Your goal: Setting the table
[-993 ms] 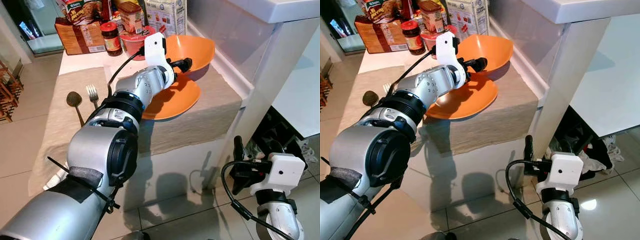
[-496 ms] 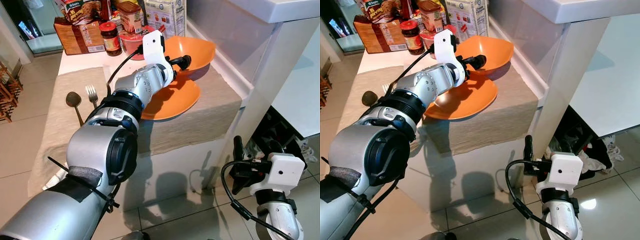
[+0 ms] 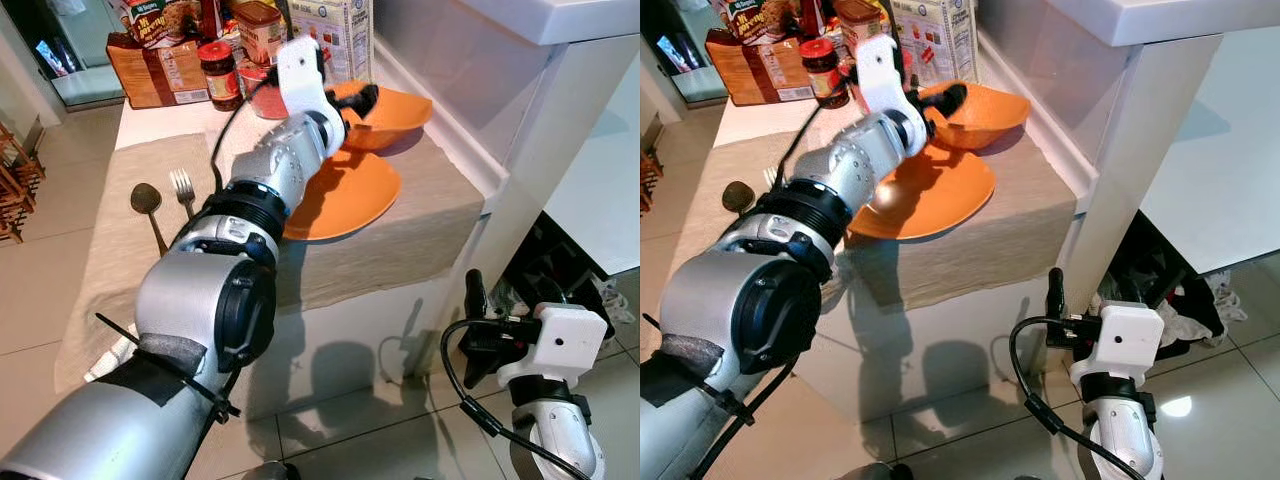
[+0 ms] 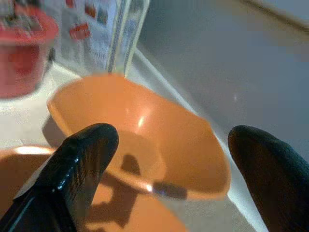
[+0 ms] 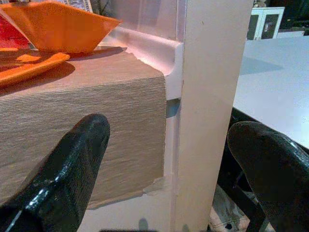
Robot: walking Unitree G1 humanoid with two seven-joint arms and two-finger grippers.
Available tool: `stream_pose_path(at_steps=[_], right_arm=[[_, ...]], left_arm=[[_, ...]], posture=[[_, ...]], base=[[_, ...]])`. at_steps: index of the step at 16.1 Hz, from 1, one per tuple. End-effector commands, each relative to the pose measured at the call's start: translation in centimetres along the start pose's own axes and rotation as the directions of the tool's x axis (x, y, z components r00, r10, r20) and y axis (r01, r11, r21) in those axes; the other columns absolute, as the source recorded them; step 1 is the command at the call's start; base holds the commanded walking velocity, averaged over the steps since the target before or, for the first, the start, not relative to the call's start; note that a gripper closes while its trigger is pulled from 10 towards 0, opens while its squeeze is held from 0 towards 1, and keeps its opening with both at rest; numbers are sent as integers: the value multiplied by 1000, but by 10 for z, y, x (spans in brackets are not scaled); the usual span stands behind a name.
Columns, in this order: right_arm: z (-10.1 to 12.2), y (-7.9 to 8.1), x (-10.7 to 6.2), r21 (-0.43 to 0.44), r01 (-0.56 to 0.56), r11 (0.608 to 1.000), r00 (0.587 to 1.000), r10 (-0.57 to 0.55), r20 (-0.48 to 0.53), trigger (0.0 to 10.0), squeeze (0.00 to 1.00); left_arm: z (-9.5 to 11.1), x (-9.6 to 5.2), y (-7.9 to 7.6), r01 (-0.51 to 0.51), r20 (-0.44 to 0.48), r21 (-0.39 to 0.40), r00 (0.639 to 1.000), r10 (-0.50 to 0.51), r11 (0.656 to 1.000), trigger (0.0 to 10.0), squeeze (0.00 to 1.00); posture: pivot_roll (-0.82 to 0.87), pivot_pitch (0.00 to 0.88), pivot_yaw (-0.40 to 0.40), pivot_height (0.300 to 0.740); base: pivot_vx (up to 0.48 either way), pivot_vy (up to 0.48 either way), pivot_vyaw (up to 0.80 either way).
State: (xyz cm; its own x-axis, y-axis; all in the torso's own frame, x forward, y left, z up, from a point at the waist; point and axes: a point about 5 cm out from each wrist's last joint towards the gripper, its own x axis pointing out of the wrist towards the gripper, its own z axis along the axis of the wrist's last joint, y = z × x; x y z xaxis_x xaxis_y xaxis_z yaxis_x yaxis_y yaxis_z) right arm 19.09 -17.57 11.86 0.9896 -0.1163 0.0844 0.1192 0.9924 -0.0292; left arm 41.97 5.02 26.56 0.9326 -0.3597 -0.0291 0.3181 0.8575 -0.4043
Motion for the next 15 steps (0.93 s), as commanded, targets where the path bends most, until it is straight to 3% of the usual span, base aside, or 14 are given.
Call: stream_pose_path(at_steps=[1,3,6,10,15], right_arm=[[-3,2,1,-1,-3,1000,1000,3,-14,10000,0],[-3,4,2,2,-7,1000,1000,7,-14,10000,0],[-4,4,0,4,-5,1000,1000,5,-18,10000,0],[-3,4,1,2,-7,1000,1000,7,-16,10000,0],[-3,5,-3,0,0,1000,1000,0,-19,10000,0]], left_arm=[[17,-1,-1,-10,43,27,999,9,1000,10000,0],[-3,-1,11,-89,-74,-12,993,88,996,10000,0],[-23,-3,14,-128,-160,-71,980,115,989,10000,0],[-26,0,-3,-68,-149,-142,988,46,987,10000,0],[-28,2,-15,-34,-145,-156,989,11,987,10000,0]], posture=[[-113,44,106,740],[-112,43,107,740],[-114,45,110,740],[-129,41,115,740],[-146,36,128,740]], base=[[0,0,0],[0,0,0],[0,0,0],[0,0,0],[0,0,0]])
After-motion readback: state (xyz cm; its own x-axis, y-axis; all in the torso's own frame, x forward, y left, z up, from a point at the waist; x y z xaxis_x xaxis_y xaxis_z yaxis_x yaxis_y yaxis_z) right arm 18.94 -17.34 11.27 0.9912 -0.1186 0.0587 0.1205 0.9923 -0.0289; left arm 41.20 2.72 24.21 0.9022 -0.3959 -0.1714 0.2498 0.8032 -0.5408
